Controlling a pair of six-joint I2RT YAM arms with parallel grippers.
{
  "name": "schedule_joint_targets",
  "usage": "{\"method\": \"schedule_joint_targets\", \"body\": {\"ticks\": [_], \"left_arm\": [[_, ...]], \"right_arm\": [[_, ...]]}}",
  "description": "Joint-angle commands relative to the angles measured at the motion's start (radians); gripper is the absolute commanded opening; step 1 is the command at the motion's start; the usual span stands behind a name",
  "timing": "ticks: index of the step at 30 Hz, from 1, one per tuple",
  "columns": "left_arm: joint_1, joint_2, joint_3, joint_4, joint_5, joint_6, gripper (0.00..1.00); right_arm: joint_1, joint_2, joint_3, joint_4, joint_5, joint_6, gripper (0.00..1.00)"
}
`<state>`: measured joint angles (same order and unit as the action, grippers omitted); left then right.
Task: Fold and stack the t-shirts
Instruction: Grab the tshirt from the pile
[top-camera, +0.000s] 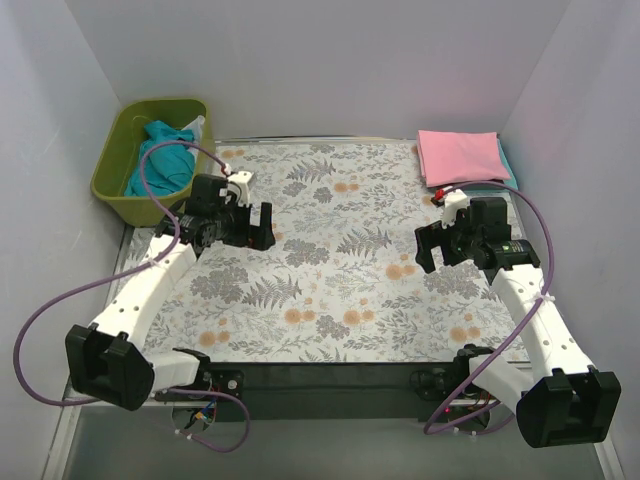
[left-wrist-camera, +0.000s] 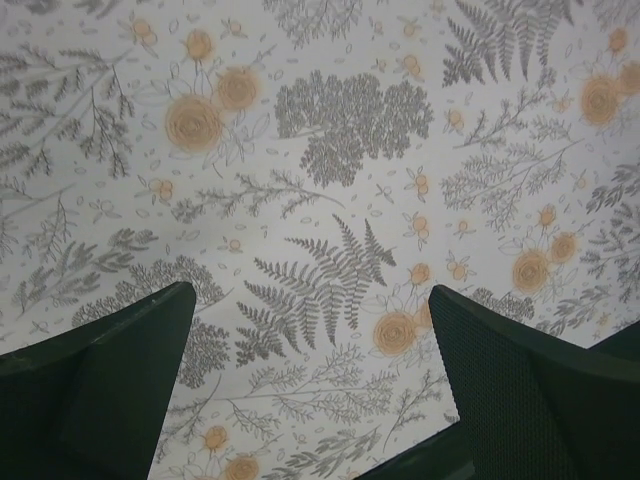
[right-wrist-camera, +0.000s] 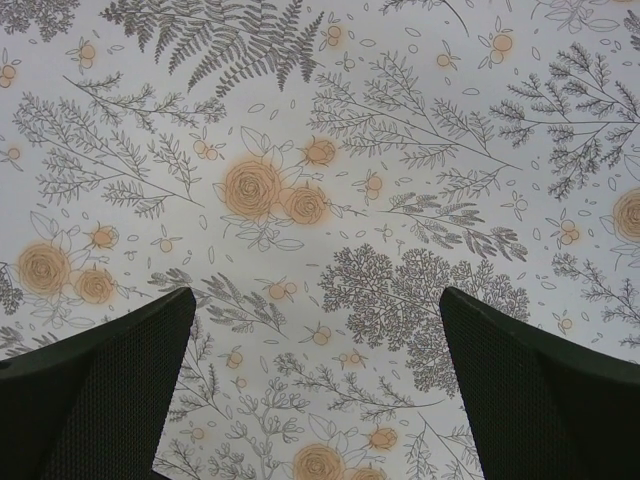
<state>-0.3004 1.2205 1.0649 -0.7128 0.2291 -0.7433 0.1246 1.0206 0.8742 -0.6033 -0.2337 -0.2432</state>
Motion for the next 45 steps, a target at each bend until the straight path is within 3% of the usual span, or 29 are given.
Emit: {"method": "schedule_joint_targets", "body": {"ticks": [1, 5, 8, 12, 16, 24, 31, 37, 42, 45], "left_arm": [[0.024, 0.054, 0.186, -0.001, 0.019, 0.005, 0.98], [0.079, 0.204, 0.452, -0.005, 0.016, 0.002, 0.98], [0.162, 0.347, 0.669, -0.008, 0.019, 0.007, 0.98], [0.358, 0.555, 0.936, 0.002, 0.045, -0.021, 0.98], [0.437, 0.771, 1.150, 0.013, -0.020, -0.004, 0.98], [0.589, 0.964, 1.185, 0.154, -0.106, -0.011, 0.92], [0.609, 1.079, 1.172, 0.214, -0.178, 0.053, 0.90], [0.610, 1.145, 1.152, 0.292, -0.145, 0.038, 0.84], [0.612, 1.202, 1.204, 0.323, -0.071, 0.001, 0.63], [0.610, 1.222, 1.235, 0.320, -0.050, -0.008, 0.60]], "right_arm": [[-0.003, 0.001, 0.029, 0.034, 0.045, -0.007, 0.98], [-0.003, 0.028, 0.038, 0.040, 0.008, -0.034, 0.98], [-0.005, 0.047, 0.049, 0.037, -0.026, -0.068, 0.98], [-0.005, 0.084, 0.080, 0.028, -0.012, -0.079, 0.98], [-0.003, 0.125, 0.098, 0.027, -0.041, -0.073, 0.98], [-0.008, 0.199, 0.121, 0.025, -0.046, -0.056, 0.98], [-0.010, 0.233, 0.117, 0.027, -0.061, -0.056, 0.98], [-0.011, 0.245, 0.100, 0.025, -0.053, -0.056, 0.98], [-0.013, 0.262, 0.108, 0.027, -0.049, -0.056, 0.98], [-0.014, 0.268, 0.111, 0.027, -0.047, -0.054, 0.98]]}}
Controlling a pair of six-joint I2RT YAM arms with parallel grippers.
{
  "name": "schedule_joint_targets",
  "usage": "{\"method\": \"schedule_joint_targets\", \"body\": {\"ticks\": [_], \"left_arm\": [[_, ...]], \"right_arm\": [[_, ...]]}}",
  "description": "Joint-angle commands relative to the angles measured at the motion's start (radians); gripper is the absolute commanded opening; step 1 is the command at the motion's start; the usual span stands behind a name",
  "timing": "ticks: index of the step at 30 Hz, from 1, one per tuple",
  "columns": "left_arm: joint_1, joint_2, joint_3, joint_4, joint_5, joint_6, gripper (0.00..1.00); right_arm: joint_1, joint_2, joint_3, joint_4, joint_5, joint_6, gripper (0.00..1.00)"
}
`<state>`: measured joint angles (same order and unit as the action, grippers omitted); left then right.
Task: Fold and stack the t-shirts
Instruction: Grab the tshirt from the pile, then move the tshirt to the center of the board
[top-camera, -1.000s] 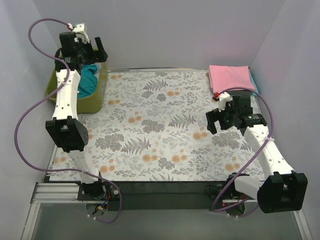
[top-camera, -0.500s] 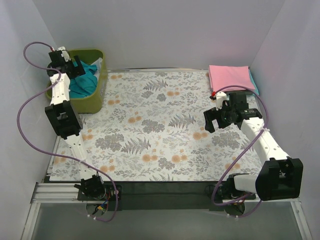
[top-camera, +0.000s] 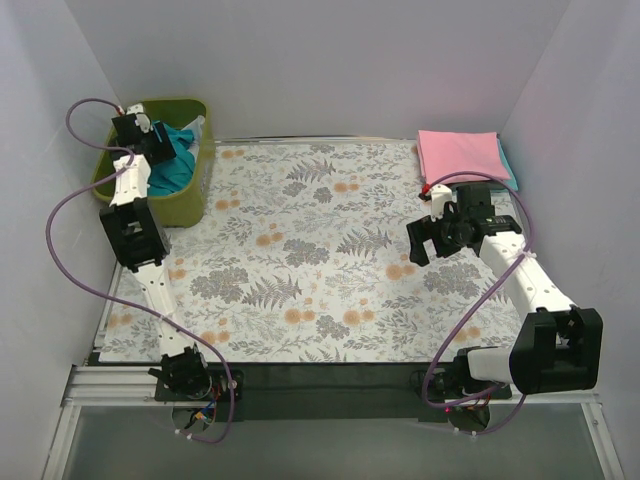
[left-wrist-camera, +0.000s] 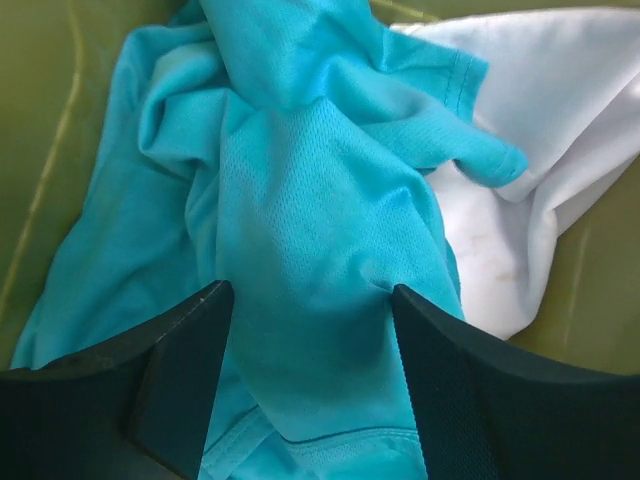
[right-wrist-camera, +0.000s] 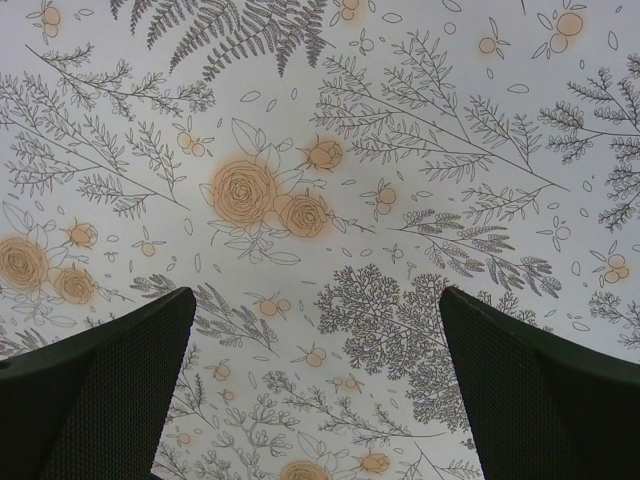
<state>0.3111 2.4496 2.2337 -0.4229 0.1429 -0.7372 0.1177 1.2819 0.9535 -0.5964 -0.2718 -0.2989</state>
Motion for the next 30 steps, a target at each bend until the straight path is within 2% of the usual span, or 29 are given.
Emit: {"method": "schedule_joint_targets", "body": {"ticks": [1, 4, 5, 8, 16, 22, 28, 30], "left_arm": [[-0.001, -0.008, 0.070, 0.030, 0.050, -0.016, 0.52], [-0.001, -0.011, 0.099, 0.030, 0.038, -0.014, 0.17], [-0.001, -0.020, 0.110, 0.032, 0.029, -0.008, 0.01], [-0.001, -0.095, 0.156, 0.061, 0.040, 0.004, 0.00], [-0.001, -0.340, 0.164, 0.212, 0.121, -0.008, 0.00], [-0.004, -0.497, 0.165, 0.321, 0.271, -0.145, 0.00], [-0.102, -0.616, 0.173, 0.377, 0.366, -0.266, 0.00], [-0.187, -0.644, 0.170, 0.378, 0.373, -0.278, 0.00]], "right_arm": [[-0.006, 0.010, 0.033, 0.018, -0.009, 0.003, 0.98], [-0.007, 0.005, 0.031, 0.018, -0.007, 0.003, 0.98], [-0.006, 0.004, 0.031, 0.017, -0.007, 0.003, 0.98], [-0.006, 0.004, 0.042, 0.012, -0.010, 0.006, 0.98], [-0.007, -0.012, 0.056, 0.010, -0.026, 0.012, 0.98], [-0.015, -0.033, 0.054, 0.010, -0.027, 0.014, 0.98], [-0.027, -0.050, 0.060, 0.010, -0.032, 0.017, 0.98], [-0.032, -0.053, 0.060, 0.012, -0.038, 0.018, 0.98]]}}
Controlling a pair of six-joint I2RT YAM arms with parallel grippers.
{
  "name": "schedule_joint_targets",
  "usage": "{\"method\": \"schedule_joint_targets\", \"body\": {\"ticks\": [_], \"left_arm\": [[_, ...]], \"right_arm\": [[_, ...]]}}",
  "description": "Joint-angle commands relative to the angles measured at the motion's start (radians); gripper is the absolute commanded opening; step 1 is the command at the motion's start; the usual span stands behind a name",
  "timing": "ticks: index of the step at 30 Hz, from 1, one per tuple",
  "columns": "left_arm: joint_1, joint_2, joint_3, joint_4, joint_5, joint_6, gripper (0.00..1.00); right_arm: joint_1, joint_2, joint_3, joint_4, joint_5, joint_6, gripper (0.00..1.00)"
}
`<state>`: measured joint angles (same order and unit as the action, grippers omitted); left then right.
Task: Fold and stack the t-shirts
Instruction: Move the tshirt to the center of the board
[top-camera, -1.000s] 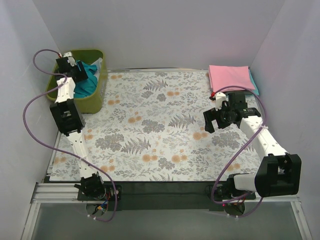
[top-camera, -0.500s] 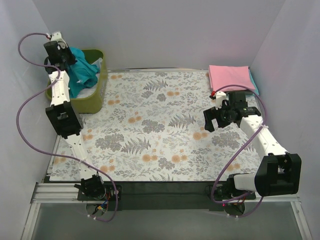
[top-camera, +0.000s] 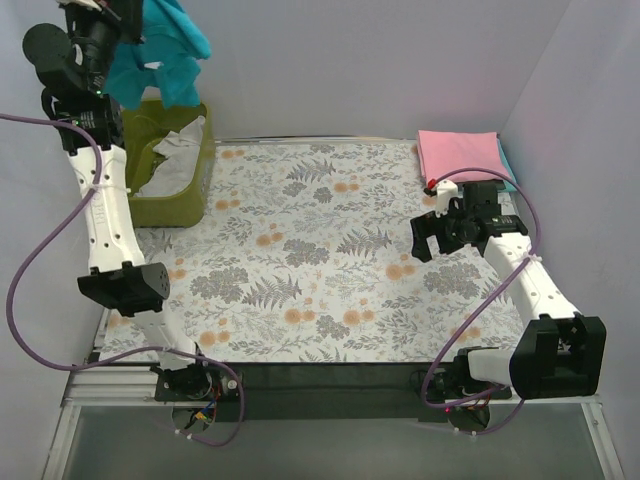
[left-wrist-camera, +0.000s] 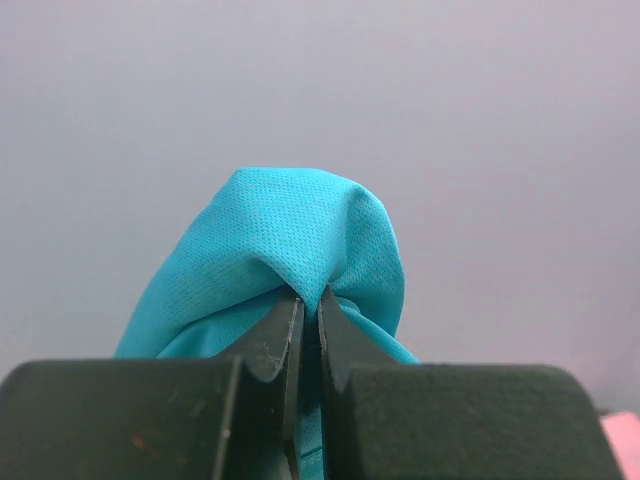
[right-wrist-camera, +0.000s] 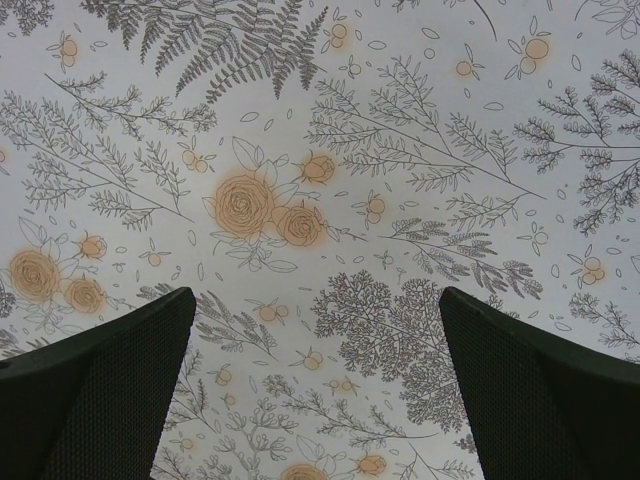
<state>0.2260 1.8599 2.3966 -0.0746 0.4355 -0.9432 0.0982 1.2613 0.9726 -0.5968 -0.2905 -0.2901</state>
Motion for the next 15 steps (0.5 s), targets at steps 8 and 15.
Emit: {"method": "schedule_joint_targets", "body": {"ticks": [8, 15], "left_arm": [[-0.433, -0.156, -0.106, 0.022, 0.083, -0.236, 0.00], [-0.485, -0.359, -0.572, 0.096, 0.152, -0.503, 0.00]], "right_arm": [[-0.041, -0.039, 0.046, 0.009, -0.032, 0.016, 0.98], [-0.068, -0.043, 0.054, 0.003, -0.001, 0.009, 0.98]]}}
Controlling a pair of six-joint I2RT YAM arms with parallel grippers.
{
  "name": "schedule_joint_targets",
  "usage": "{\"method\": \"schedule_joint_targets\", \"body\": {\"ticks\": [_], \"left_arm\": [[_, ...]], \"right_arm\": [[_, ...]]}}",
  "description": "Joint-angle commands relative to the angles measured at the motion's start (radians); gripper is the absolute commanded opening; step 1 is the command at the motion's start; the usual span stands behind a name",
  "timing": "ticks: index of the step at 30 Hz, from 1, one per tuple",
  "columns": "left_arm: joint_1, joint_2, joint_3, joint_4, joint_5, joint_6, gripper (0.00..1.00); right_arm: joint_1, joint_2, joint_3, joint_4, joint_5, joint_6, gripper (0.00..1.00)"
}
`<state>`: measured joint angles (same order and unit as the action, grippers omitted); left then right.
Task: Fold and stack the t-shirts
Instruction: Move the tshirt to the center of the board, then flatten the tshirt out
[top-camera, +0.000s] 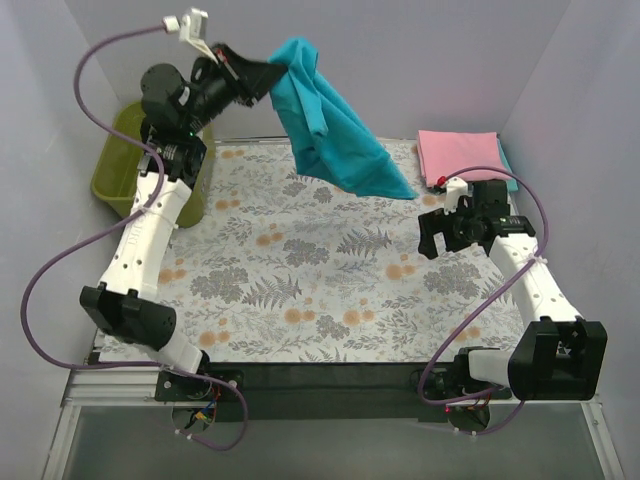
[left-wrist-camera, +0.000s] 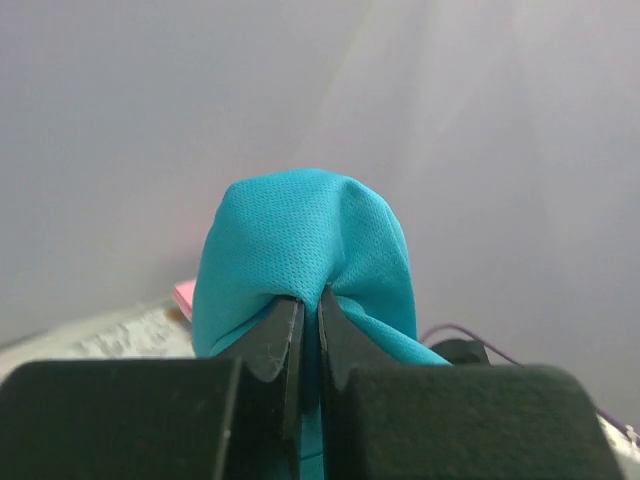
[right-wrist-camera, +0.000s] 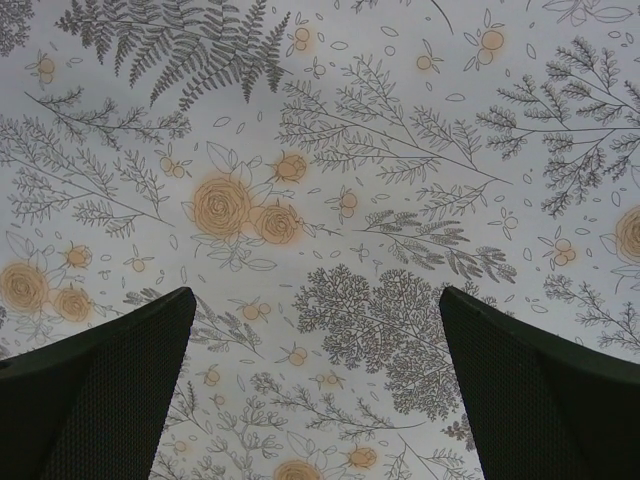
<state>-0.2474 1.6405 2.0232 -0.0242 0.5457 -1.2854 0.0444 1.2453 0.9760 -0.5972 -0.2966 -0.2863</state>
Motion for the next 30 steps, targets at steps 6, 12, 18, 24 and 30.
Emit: {"method": "schedule_joint_targets", "body": {"ticks": [6, 12, 18, 24, 30], "left_arm": [[-0.013, -0.307, -0.864, -0.051, 0.109, -0.030, 0.34], [0.101, -0.340, -1.035, -0.220, 0.036, 0.191, 0.62], [0.177, -0.392, -1.015, -0.333, 0.098, 0.412, 0.60], [-0.074, -0.429, -1.113, -0.508, -0.029, 0.745, 0.53], [-0.145, -0.381, -1.187, -0.451, -0.208, 0.768, 0.57]], "right_arm": [[-0.028, -0.018, 0.046, -0.026, 0.040, -0.034, 0.98], [-0.028, 0.017, 0.055, -0.093, 0.010, -0.134, 0.98], [0.037, 0.054, 0.014, -0.107, -0.023, -0.201, 0.79], [0.064, 0.184, 0.036, -0.046, -0.015, -0.189, 0.66], [0.220, 0.307, 0.121, -0.032, -0.061, -0.134, 0.67]]}}
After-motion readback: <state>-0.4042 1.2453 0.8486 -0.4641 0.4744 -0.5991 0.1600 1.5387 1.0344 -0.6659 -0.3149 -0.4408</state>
